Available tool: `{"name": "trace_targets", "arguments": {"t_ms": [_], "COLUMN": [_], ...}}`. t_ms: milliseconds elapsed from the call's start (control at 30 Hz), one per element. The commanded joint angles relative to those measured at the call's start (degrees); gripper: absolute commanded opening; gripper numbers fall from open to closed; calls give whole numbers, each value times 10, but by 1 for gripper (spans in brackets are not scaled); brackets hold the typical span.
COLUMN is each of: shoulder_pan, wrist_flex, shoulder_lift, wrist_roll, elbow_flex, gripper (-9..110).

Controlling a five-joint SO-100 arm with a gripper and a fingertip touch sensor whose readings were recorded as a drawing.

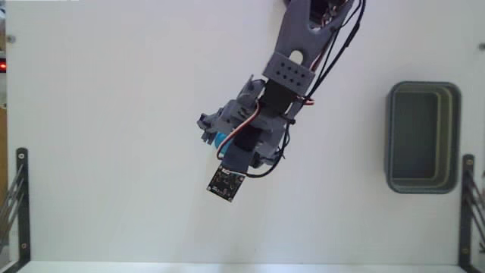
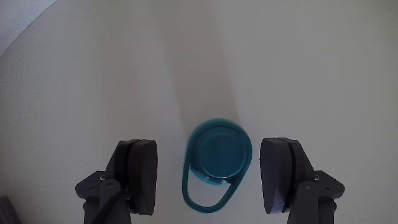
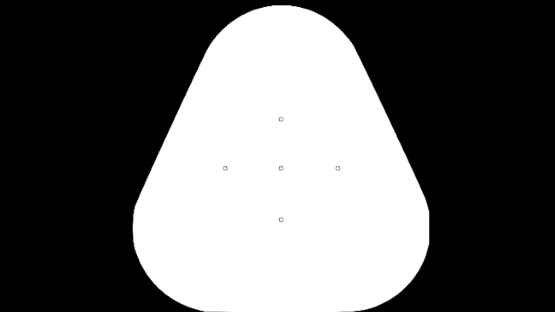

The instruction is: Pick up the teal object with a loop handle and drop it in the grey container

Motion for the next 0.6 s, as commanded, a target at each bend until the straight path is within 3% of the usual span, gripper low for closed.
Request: {"name": "trace_targets", "arguments": {"t_ms": [0, 567], "shoulder_pan": [8, 8], "wrist_flex": [-11, -43], "shoulder_lift": [16, 17], "wrist_roll": [3, 3], "elbow_flex": [-16, 18], "gripper": [110, 110]}}
